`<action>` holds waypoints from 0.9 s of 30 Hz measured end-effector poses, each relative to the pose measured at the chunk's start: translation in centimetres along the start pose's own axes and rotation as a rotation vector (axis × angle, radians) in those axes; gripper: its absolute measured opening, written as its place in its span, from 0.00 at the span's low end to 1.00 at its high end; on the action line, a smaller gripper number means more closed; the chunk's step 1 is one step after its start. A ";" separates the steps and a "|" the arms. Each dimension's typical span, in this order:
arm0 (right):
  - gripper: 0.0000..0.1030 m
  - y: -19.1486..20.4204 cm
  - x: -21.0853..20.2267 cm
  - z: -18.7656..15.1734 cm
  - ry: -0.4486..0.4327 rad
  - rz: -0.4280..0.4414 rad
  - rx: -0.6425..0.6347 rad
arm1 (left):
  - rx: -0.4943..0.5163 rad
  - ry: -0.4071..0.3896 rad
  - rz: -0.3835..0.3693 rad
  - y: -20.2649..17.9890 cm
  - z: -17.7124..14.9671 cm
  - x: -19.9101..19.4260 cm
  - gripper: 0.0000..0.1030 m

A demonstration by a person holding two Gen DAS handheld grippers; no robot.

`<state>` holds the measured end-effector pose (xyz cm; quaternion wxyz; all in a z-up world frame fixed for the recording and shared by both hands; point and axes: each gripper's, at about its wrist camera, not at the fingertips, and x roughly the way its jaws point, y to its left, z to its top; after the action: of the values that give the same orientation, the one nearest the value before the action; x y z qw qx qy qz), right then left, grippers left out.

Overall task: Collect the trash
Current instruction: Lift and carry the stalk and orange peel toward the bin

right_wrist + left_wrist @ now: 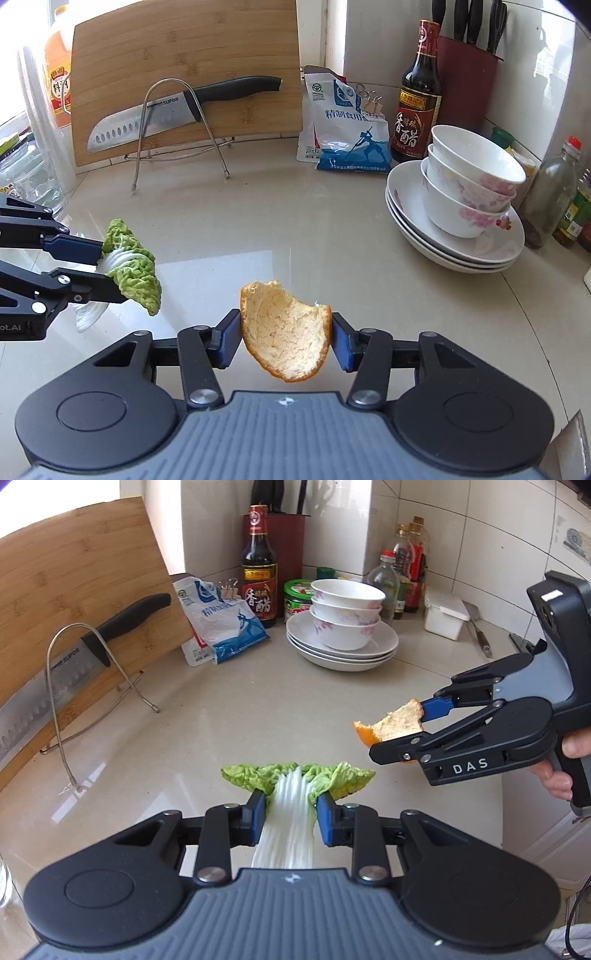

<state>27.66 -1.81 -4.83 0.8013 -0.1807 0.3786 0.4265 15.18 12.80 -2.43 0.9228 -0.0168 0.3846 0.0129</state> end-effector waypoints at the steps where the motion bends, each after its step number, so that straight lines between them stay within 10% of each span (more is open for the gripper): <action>1: 0.54 0.3 -0.6 -0.4 -0.003 -0.003 0.006 | 0.009 0.005 -0.009 -0.4 -0.1 -0.2 0.27; 27: 0.54 -2.4 -13.2 -20.5 0.073 -0.251 0.318 | 0.273 0.044 -0.349 -15.8 -2.1 -1.4 0.27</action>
<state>15.73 -22.97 -8.13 0.8525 -0.1129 0.4444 0.2511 13.35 -3.12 -2.59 0.8962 0.0416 0.3940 -0.1998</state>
